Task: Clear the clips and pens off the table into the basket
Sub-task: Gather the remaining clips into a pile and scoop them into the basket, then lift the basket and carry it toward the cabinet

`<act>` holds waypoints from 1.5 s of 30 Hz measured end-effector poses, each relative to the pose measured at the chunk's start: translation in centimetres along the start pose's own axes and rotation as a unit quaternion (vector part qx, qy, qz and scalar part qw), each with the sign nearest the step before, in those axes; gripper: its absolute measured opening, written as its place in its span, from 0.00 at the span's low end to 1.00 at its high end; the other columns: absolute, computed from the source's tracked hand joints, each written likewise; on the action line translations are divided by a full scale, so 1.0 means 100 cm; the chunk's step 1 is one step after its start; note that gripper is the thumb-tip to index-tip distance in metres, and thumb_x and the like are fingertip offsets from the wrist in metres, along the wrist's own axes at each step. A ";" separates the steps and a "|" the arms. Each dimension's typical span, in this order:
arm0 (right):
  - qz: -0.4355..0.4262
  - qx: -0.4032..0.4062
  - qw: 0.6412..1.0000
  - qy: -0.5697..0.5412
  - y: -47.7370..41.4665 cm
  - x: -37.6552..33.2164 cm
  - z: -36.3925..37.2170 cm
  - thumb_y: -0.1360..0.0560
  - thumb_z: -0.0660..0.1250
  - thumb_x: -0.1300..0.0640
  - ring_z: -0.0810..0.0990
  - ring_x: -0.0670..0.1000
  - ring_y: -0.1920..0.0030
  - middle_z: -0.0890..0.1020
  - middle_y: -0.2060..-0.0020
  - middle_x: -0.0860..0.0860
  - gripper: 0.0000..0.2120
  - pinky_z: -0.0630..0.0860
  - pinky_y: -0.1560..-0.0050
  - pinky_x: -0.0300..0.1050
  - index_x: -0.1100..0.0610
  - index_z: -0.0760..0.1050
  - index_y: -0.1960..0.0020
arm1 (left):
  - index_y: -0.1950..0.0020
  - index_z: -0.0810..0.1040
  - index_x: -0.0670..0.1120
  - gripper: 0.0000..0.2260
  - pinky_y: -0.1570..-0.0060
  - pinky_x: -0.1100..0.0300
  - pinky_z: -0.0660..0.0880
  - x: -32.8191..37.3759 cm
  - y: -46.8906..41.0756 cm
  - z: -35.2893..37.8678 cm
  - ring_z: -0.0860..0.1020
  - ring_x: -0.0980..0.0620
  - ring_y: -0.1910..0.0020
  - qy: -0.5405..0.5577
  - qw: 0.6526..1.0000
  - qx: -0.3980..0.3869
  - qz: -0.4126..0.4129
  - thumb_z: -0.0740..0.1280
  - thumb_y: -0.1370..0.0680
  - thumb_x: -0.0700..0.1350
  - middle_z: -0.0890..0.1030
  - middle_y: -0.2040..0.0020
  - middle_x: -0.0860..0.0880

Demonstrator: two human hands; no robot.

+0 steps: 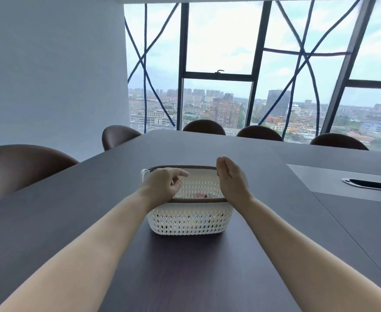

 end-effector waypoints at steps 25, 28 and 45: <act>0.008 -0.058 0.989 0.137 0.020 0.025 -0.014 0.25 0.63 0.56 0.79 0.53 0.50 0.81 0.51 0.52 0.07 0.75 0.45 0.50 0.52 0.80 0.53 | 0.48 0.80 0.45 0.27 0.32 0.49 0.60 -0.029 0.044 -0.010 0.62 0.48 0.30 -0.015 0.999 -0.017 -0.023 0.49 0.27 0.61 0.74 0.37 0.48; -0.005 -0.049 0.983 0.179 0.003 0.032 -0.015 0.26 0.65 0.54 0.67 0.53 0.36 0.74 0.38 0.50 0.11 0.64 0.35 0.48 0.53 0.76 0.44 | 0.46 0.78 0.45 0.18 0.36 0.51 0.64 -0.036 0.021 -0.013 0.66 0.45 0.35 -0.006 0.997 0.059 -0.038 0.58 0.25 0.55 0.73 0.39 0.46; 0.289 -0.272 0.916 0.065 -0.033 0.024 -0.036 0.22 0.55 0.65 0.67 0.54 0.30 0.67 0.29 0.54 0.29 0.65 0.35 0.42 0.51 0.52 0.25 | 0.25 0.49 0.50 0.30 0.40 0.51 0.69 -0.022 -0.001 -0.039 0.72 0.41 0.35 0.061 0.918 -0.183 -0.347 0.61 0.22 0.47 0.71 0.31 0.42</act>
Point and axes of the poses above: each hand's wrist, its own y-axis away from the middle knuckle, its own z-axis out of the palm, x = y × z, the point moved 1 cm from there along -y, towards the middle knuckle
